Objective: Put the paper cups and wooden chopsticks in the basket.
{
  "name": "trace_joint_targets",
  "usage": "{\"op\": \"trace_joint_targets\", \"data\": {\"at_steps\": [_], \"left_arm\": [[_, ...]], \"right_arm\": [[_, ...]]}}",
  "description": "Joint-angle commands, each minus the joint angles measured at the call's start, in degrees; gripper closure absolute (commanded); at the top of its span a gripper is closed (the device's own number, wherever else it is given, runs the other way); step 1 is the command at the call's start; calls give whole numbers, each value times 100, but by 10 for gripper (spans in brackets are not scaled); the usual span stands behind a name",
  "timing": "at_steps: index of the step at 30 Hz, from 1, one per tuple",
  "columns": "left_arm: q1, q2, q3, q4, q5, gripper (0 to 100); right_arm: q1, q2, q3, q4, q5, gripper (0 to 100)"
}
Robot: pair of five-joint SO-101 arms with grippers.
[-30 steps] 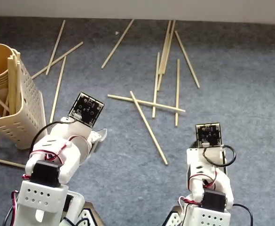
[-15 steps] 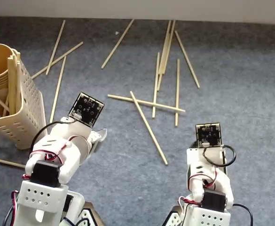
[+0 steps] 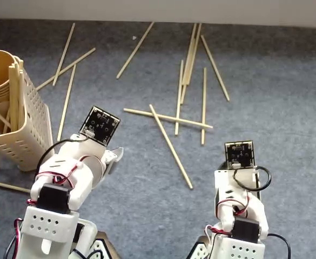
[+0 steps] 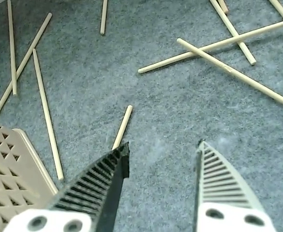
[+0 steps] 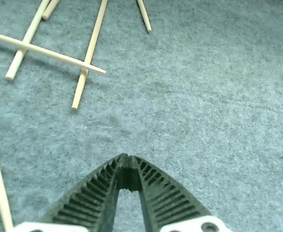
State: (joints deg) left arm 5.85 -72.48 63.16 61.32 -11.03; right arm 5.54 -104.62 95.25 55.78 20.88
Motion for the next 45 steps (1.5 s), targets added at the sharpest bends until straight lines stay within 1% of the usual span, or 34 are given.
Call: {"op": "trace_joint_targets", "data": {"at_steps": [1,4,7,9,12,15,22,25,29,32,34,35,36,40,42,45], "left_arm": [[57,-22,-101,-88,44,761],[48,-22,-435,18,62,761],[66,-4,-1200,624,88,761],[48,4,-1719,949,237,761],[40,409,-2211,1020,220,761],[66,1332,-2668,1029,220,761],[75,3943,-3705,1020,211,759],[48,4998,-4224,1020,-44,758],[84,6290,-5112,1011,-62,758],[312,7125,-6044,1011,-18,758],[497,7618,-6642,985,185,758],[585,7837,-6905,897,123,758],[664,8075,-7169,826,-105,758],[1042,9042,-7881,958,-1749,758],[1191,9534,-8119,1108,-2321,758],[1297,10246,-8470,1099,-3033,758]], "right_arm": [[-31,-4,804,-84,-26,988],[-31,-4,804,-84,-26,988],[-31,-4,804,-84,-26,988],[-31,-4,804,-84,-26,988],[-31,-4,804,-84,-26,988],[-31,-4,804,-84,-26,988],[-31,-4,804,-84,-26,988],[-31,-4,804,-84,-26,988],[-31,-4,804,-84,-26,988],[-31,-4,804,-84,-26,988],[-31,-4,804,-84,-26,988],[-31,-4,804,-84,-26,988],[-31,-4,804,-84,-26,988],[-31,-4,804,-84,-26,988],[-31,-4,804,-84,-26,988],[-31,-4,804,-84,-26,988]]}}
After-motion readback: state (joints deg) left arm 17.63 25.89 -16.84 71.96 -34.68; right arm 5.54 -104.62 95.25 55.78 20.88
